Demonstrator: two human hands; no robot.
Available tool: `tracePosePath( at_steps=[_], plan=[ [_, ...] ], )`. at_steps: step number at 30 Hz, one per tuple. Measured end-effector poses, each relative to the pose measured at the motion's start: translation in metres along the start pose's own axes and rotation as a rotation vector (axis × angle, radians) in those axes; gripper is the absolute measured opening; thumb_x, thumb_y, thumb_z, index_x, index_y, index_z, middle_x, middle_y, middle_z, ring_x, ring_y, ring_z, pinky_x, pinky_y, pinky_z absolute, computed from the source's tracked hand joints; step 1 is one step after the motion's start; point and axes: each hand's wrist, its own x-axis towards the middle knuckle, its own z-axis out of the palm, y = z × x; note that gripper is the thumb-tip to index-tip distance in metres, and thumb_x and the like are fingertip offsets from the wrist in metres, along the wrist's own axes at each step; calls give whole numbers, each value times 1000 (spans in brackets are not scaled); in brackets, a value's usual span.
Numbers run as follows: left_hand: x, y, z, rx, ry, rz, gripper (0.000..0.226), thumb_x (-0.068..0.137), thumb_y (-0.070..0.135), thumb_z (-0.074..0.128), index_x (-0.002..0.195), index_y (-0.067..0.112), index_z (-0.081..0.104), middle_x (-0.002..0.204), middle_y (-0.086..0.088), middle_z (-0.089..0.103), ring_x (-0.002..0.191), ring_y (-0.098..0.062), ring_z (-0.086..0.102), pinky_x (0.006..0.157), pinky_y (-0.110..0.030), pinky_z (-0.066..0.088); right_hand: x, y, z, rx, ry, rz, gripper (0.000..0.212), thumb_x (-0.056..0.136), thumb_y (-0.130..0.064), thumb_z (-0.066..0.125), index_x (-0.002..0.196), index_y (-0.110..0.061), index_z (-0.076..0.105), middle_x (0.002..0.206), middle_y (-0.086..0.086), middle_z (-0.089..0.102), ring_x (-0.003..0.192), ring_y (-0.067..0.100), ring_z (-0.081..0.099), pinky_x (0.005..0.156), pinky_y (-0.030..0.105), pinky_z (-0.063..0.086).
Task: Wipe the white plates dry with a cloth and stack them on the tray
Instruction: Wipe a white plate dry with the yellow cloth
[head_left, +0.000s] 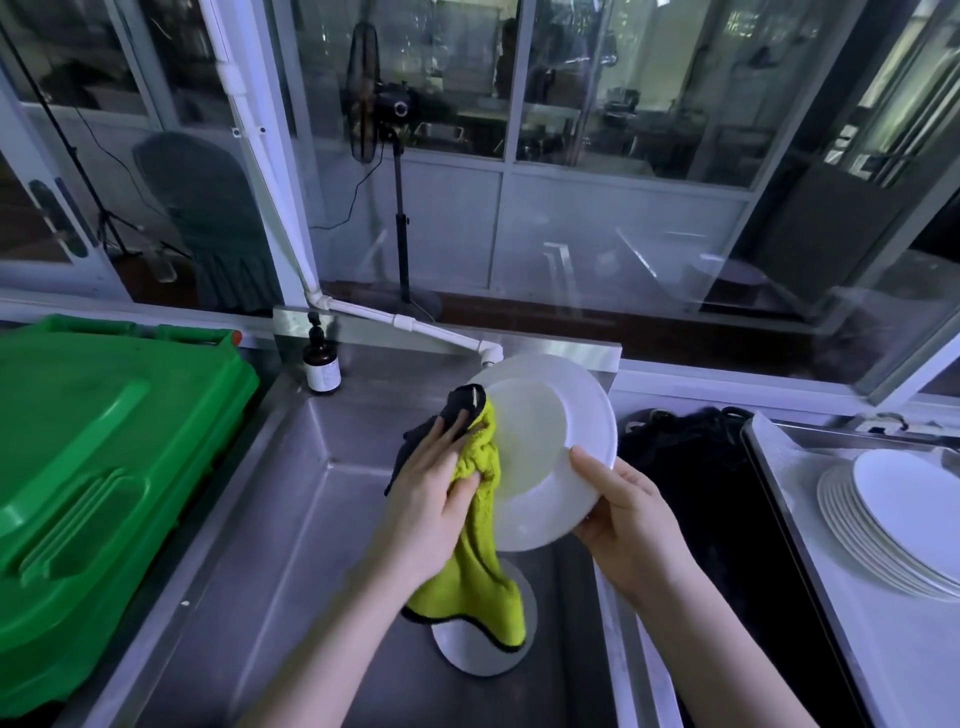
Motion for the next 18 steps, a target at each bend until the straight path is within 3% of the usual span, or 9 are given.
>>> tracePosePath(
  at_steps=[3, 7, 12, 18],
  plan=[
    [11, 12, -7, 91, -48, 79, 55, 97, 12, 56, 148, 20, 40, 158, 6, 26, 150, -14, 17, 122, -30, 17, -3, -2, 5, -165, -56, -3, 22, 74, -23, 74, 85, -5, 78, 94, 22, 75, 80, 30, 73, 66, 38, 61],
    [16, 25, -5, 44, -121, 157, 59, 99, 13, 52, 151, 29, 28, 158, 19, 19, 149, -2, 10, 120, -22, 13, -2, -5, 12, -235, -81, 0, 36, 75, -25, 74, 97, 5, 74, 99, 26, 74, 84, 34, 72, 75, 44, 59],
    [3, 3, -5, -37, -34, 32, 54, 97, 5, 53, 146, 23, 40, 157, 11, 28, 149, -5, 15, 121, -34, 20, 1, -18, 6, -93, -46, -59, 27, 75, -21, 72, 92, 0, 76, 97, 23, 75, 82, 29, 73, 66, 35, 61],
    [-20, 23, 16, -38, -64, 196, 60, 95, 25, 44, 149, 44, 29, 157, 30, 20, 149, -5, 17, 117, -39, 25, 2, -6, 6, -68, -38, -2, 25, 78, -19, 69, 93, 0, 76, 95, 24, 74, 78, 29, 74, 65, 34, 61]
  ],
)
